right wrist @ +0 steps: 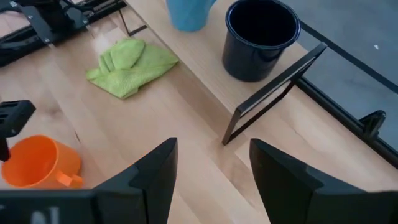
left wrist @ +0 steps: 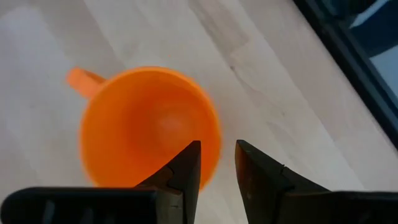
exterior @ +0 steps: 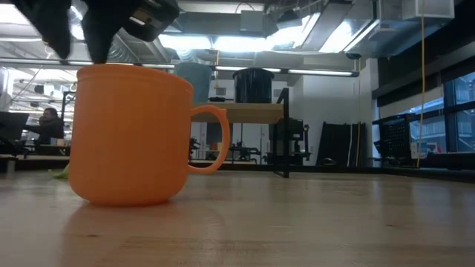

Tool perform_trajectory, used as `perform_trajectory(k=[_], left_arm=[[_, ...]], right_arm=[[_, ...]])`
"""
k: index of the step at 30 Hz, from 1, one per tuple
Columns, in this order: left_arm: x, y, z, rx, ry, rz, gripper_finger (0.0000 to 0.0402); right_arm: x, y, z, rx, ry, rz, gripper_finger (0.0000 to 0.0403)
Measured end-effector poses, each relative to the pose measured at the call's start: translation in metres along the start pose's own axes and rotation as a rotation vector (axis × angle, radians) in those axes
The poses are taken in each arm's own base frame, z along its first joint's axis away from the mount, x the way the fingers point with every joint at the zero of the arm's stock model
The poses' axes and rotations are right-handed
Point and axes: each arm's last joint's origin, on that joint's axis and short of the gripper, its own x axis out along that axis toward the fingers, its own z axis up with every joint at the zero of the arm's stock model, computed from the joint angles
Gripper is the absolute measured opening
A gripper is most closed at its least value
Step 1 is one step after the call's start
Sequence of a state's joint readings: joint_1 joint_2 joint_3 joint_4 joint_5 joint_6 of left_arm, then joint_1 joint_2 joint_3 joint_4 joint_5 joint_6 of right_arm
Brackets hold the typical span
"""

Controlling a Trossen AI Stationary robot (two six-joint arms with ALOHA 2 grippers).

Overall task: Stack small to large cups/mugs on shelf
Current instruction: Put the orange mug on the shelf

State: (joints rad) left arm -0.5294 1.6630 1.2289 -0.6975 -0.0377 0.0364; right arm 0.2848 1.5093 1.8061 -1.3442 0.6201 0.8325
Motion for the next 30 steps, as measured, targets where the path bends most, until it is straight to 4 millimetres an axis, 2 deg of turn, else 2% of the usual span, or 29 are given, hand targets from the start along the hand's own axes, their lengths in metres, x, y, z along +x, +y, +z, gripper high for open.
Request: perform_trajectory(k=[9,16,30], left_arm=[[0.002,0.003,0.000,-0.009,0.001,0.000,0.0094],[0.019,0.004,-0.003,-0.020,0.053,-0.036,0.0094],[0.025,0.009,-0.009,-0.063,0.088,-0.002,0.0086]], right_arm=[[0.000,-0.002,-0.001,-0.012,0.001,-0.024,0.0202],[0.000,-0.003,-0.002,-0.021,0.009,-0.034,0.0202],[0.000,-0.003,-0.002,-0.029,0.013,-0.040,0.0202]])
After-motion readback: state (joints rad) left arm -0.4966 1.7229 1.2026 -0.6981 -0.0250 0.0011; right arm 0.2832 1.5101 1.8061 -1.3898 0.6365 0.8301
